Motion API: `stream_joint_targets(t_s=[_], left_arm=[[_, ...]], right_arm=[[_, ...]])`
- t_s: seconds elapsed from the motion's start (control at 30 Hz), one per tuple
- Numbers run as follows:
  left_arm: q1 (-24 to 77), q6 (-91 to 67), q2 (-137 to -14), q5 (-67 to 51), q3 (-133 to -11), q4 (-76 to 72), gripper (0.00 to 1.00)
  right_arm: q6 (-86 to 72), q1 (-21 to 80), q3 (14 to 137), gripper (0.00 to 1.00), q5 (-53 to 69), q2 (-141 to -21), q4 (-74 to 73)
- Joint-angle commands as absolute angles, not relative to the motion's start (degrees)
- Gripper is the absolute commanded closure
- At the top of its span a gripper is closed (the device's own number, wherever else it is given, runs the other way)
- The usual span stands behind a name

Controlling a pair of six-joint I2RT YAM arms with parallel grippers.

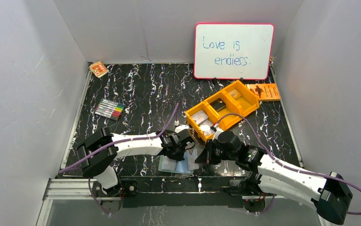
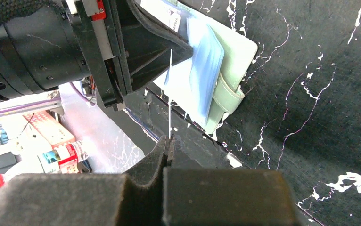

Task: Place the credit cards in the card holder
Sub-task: Turn over the card slot in the card holder.

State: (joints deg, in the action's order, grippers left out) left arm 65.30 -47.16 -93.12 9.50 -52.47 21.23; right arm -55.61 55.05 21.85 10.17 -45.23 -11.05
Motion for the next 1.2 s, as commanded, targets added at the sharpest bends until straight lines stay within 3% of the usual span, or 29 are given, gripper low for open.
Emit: stream_joint_targets(t_s=[0.0,1.17], left_arm=[[65.7,-48.1,-97.5,9.1,-48.6,22.7,1.00],[65.7,-48.6,-96.6,9.3,-49.1,22.9,1.00]], right_arm=[[-56.7,55.2,21.2,1.00,9.1,-45.2,-11.7],[-57.1,55.3,20.0,1.00,16.6,-56.3,-0.6]])
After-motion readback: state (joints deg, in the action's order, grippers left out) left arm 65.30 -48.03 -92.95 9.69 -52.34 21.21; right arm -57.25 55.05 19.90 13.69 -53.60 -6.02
